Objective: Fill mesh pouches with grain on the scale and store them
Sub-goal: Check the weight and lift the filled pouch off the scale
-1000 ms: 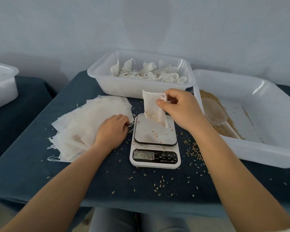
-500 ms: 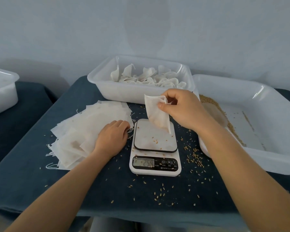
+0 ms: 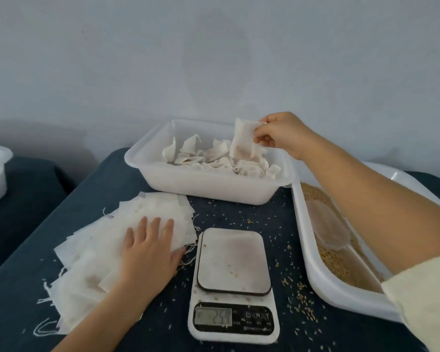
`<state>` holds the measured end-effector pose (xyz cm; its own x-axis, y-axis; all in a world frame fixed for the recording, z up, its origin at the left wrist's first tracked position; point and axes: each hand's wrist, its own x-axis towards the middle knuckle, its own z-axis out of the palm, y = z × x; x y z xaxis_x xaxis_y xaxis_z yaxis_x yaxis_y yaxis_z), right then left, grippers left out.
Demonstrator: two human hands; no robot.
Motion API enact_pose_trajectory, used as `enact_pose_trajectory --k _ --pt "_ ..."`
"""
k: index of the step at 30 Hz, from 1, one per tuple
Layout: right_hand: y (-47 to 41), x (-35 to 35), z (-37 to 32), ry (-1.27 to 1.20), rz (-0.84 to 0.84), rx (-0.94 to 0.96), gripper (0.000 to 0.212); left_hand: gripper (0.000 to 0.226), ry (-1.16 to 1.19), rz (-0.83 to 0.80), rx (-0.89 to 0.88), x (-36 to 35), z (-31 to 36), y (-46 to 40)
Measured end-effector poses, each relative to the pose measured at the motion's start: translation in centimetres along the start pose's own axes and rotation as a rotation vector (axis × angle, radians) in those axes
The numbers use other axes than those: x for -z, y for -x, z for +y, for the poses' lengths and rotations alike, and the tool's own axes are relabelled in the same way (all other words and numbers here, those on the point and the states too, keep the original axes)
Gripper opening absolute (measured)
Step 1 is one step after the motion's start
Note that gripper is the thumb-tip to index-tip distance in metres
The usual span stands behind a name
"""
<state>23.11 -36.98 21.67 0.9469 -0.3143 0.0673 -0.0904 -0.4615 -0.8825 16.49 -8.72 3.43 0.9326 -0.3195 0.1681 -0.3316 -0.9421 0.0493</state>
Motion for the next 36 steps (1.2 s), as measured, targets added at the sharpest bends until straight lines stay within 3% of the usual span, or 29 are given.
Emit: enact_pose_trajectory --k 5,7,9,10,12,14,16,18,20,23,27,31,33,36 --pt "-5.6 -2.4 1.8 0.139 0.114 0.079 0.012 0.07 0.03 -0.033 -0.012 0.6 -0.7 -0.3" --pt "-7.0 -3.7 2.6 0.15 0.151 0.113 0.016 0.062 0.092 -0.013 -0.078 1.3 -0.9 -0.4" --pt "-8.1 -4.8 3.7 0.179 0.149 0.101 0.018 0.047 0.156 0.109 -0.155 1.5 -1.3 -0.3" --pt "-8.4 -5.3 4.3 0.209 0.133 0.082 0.017 0.049 0.201 0.065 -0.139 1.9 -1.7 -0.3" --pt "-8.6 -5.8 5.4 0.28 0.082 0.042 0.016 0.082 0.257 -0.094 -0.084 1.7 -2.1 -0.6" --pt "-8.4 -5.9 6.2 0.321 0.018 0.019 0.014 0.11 0.251 -0.106 -0.072 1.1 -3.1 -0.8" --pt "-8.0 -5.7 6.6 0.359 -0.058 0.017 0.017 0.109 0.273 -0.148 -0.076 1.6 -3.5 -0.7" --pt "-7.6 -5.2 6.7 0.414 -0.12 0.028 0.026 0.094 0.136 -0.134 -0.169 1.9 -3.7 -0.2" --pt "-7.2 -4.8 6.6 0.481 -0.155 0.048 0.03 0.089 0.06 -0.127 -0.102 2.2 -3.6 0.6" --pt "-6.3 -4.4 5.8 0.5 -0.119 0.127 0.035 0.115 0.011 -0.206 0.004 1.8 -3.5 1.6" --pt "-3.5 -4.4 3.9 0.431 -0.09 0.266 0.032 0.122 -0.052 -0.168 -0.068 0.9 -4.0 2.2" --pt "1.3 -5.2 2.1 0.367 -0.169 0.344 0.03 0.133 0.058 -0.152 -0.183 2.6 -4.3 2.6" --pt "4.0 -5.7 1.5 0.336 -0.223 0.372 0.031 0.103 0.108 -0.041 -0.264 3.2 -4.3 2.6" --pt "7.7 -6.6 0.9 0.317 -0.32 0.383 0.031 0.058 0.216 -0.076 -0.133 2.4 -5.3 2.6"
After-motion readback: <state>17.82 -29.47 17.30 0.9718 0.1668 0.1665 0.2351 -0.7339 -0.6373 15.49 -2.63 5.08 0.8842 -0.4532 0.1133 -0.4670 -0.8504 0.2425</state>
